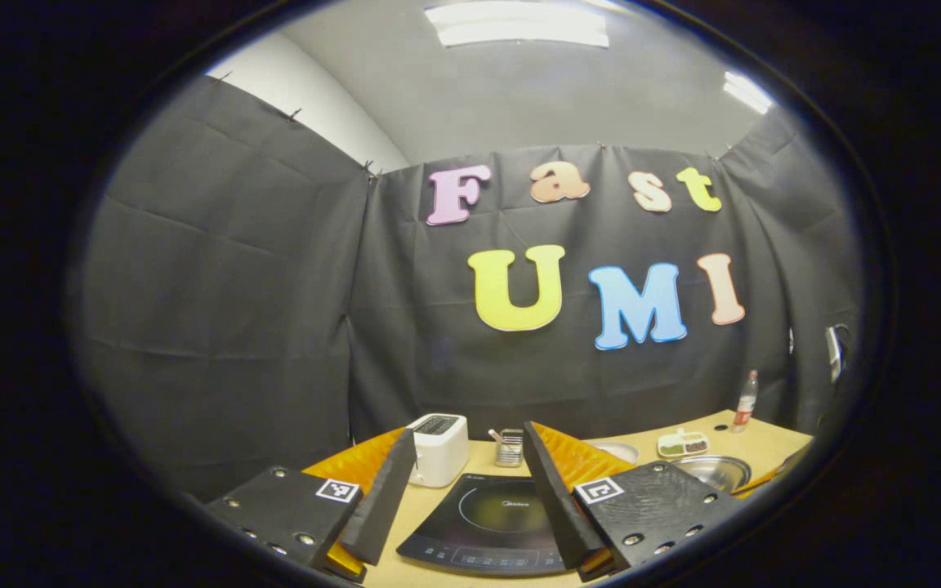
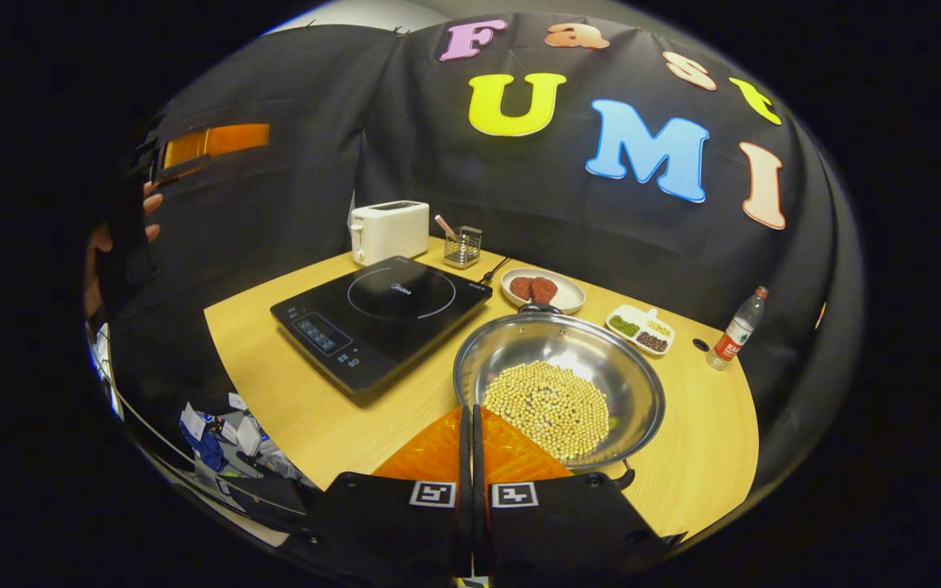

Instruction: First push the handle of the pot to place it horizontally, then grasp the pot with both hands and set it on the induction cooktop.

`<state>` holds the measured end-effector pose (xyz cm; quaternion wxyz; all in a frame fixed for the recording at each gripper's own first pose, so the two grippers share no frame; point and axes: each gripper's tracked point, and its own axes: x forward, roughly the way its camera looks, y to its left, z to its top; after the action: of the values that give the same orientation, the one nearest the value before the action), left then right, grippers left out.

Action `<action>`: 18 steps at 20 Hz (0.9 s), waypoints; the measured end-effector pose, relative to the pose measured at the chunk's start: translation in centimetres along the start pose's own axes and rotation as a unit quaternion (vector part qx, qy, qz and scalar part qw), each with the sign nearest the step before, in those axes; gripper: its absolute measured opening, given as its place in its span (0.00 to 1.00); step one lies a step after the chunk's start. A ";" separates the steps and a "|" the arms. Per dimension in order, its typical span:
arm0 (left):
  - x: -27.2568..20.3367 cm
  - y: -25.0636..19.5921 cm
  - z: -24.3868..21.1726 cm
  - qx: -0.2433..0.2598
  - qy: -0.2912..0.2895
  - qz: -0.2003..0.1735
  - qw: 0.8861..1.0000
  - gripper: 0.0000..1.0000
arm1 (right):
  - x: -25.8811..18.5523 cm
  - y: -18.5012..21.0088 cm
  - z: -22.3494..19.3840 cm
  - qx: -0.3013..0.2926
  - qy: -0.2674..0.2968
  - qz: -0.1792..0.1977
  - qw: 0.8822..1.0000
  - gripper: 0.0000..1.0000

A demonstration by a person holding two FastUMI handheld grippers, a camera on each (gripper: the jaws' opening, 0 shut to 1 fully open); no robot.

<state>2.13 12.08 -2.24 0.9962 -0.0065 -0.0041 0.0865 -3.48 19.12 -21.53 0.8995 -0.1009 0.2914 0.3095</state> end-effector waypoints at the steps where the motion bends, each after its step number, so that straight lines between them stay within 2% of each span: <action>1: 0.2 -0.6 -0.1 0.000 0.002 -0.001 1.000 0.80 | 0.4 -0.1 -0.8 -0.002 0.009 0.006 1.000 0.02; 2: 0.5 -1.1 -0.1 0.002 0.003 -0.003 1.000 0.82 | 0.7 -0.3 -1.5 -0.003 0.017 0.011 1.000 0.02; 10: 1.5 -5.4 0.1 0.018 0.006 -0.023 1.000 0.80 | 2.0 -1.8 -5.9 0.009 0.071 0.032 0.997 0.02; 15: 2.0 -7.1 -0.3 0.019 0.010 -0.029 0.999 0.82 | 2.6 -3.7 -8.1 0.031 0.099 0.019 0.994 0.02; 18: 2.3 -7.8 -0.4 0.023 0.013 -0.032 0.999 0.77 | 2.7 -5.4 -9.1 0.059 0.109 0.003 0.992 0.02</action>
<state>5.75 4.79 -2.55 0.9983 0.0157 0.0105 0.0549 -2.64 12.97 -30.52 0.8657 -0.0804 0.4059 0.2818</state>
